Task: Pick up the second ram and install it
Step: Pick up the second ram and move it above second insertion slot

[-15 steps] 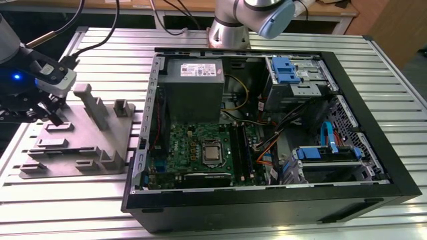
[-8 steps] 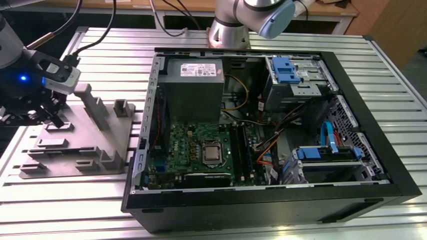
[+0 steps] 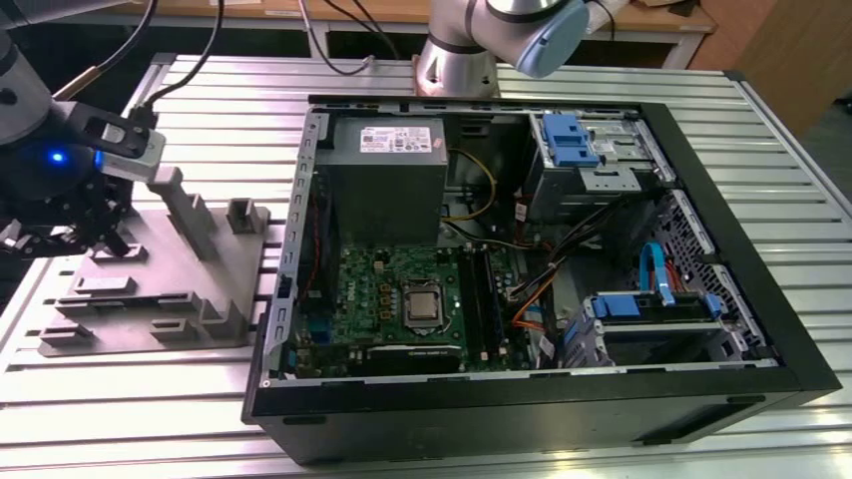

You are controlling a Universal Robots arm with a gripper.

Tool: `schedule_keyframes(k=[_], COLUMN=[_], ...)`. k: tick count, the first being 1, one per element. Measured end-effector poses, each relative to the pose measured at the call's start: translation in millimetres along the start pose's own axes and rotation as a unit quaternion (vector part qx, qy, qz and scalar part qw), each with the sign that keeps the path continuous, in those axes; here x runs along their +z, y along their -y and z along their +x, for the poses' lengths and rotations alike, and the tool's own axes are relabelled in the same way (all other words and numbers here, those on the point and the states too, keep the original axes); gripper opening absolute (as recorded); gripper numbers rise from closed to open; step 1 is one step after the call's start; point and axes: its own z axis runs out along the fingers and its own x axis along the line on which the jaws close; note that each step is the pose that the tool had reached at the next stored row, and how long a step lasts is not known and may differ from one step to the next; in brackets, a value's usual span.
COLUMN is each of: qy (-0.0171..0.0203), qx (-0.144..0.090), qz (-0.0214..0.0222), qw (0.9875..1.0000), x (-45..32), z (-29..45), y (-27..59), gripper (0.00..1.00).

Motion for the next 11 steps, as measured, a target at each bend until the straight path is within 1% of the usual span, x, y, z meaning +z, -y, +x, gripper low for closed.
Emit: schedule_keyframes(k=[3,6,9,11], qy=[-0.0012,-0.0026,-0.004,-0.0048], qx=[-0.027,-0.054,-0.082,-0.099], qz=[-0.0007,-0.0013,-0.0019,-0.0023], qw=[0.9996,0.9985,0.9967,0.995], x=[1.4,2.7,3.9,4.8], z=[0.0,0.1,0.1,0.1], y=[0.1,0.2,0.2,0.3], gripper=[0.1,0.1,0.1,0.1])
